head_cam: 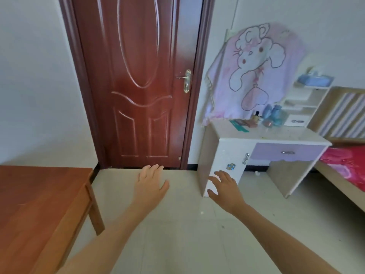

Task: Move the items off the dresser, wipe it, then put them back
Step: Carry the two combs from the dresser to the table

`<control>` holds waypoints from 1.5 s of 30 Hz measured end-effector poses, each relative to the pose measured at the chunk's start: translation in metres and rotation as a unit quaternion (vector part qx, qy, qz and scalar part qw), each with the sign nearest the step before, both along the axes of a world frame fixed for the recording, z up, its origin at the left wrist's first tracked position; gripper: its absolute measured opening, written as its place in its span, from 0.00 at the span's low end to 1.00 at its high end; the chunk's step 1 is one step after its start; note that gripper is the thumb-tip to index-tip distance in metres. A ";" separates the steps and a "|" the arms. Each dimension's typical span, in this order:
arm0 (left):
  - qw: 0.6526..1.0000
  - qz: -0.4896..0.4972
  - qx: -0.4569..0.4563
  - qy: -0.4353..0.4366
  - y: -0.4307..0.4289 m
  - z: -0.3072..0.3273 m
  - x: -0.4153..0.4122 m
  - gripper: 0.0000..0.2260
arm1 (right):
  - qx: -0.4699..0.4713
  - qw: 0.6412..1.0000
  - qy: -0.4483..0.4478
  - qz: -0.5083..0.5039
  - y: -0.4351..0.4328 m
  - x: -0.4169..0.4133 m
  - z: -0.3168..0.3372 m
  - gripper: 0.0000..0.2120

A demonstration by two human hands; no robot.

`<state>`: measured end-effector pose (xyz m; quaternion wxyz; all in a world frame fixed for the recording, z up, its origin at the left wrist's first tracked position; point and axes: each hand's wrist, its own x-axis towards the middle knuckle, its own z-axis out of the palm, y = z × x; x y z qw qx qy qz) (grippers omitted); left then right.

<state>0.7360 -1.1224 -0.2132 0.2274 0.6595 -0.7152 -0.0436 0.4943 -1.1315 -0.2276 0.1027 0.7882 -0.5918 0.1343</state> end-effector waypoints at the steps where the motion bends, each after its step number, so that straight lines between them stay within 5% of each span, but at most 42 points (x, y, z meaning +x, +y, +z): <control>1: 1.000 -0.016 0.000 -0.002 -0.003 0.003 -0.020 0.42 | -0.002 1.000 0.009 -0.014 0.007 -0.024 0.000 0.19; 6: 0.997 -0.082 -0.003 -0.007 -0.016 0.008 -0.131 0.42 | 0.009 0.996 0.008 -0.083 0.036 -0.149 0.003 0.26; 12: 0.991 -0.128 -0.026 -0.015 -0.025 -0.006 -0.255 0.22 | 0.029 0.988 0.002 -0.155 0.066 -0.291 -0.003 0.23; 17: 0.986 -0.153 0.020 -0.063 -0.037 -0.019 -0.321 0.20 | 0.047 0.987 0.008 -0.153 0.056 -0.348 -0.014 0.24; 21: 0.985 -0.147 0.029 -0.089 -0.071 -0.037 -0.344 0.21 | 0.058 0.987 -0.009 -0.149 0.022 -0.368 -0.025 0.24; 25: 0.990 -0.138 0.028 -0.009 -0.128 -0.048 -0.363 0.28 | 0.049 0.990 -0.003 -0.131 -0.028 -0.385 -0.030 0.26; 28: 0.992 -0.123 0.039 0.002 -0.177 -0.055 -0.381 0.21 | 0.068 0.987 0.007 -0.143 -0.074 -0.408 -0.032 0.24; 35: 0.987 -0.141 0.072 0.006 -0.303 -0.056 -0.440 0.25 | 0.101 0.973 -0.092 -0.185 -0.192 -0.462 -0.012 0.21; 45: 0.977 -0.155 0.138 -0.037 -0.404 -0.095 -0.526 0.26 | 0.186 0.933 -0.202 -0.235 -0.310 -0.507 -0.066 0.21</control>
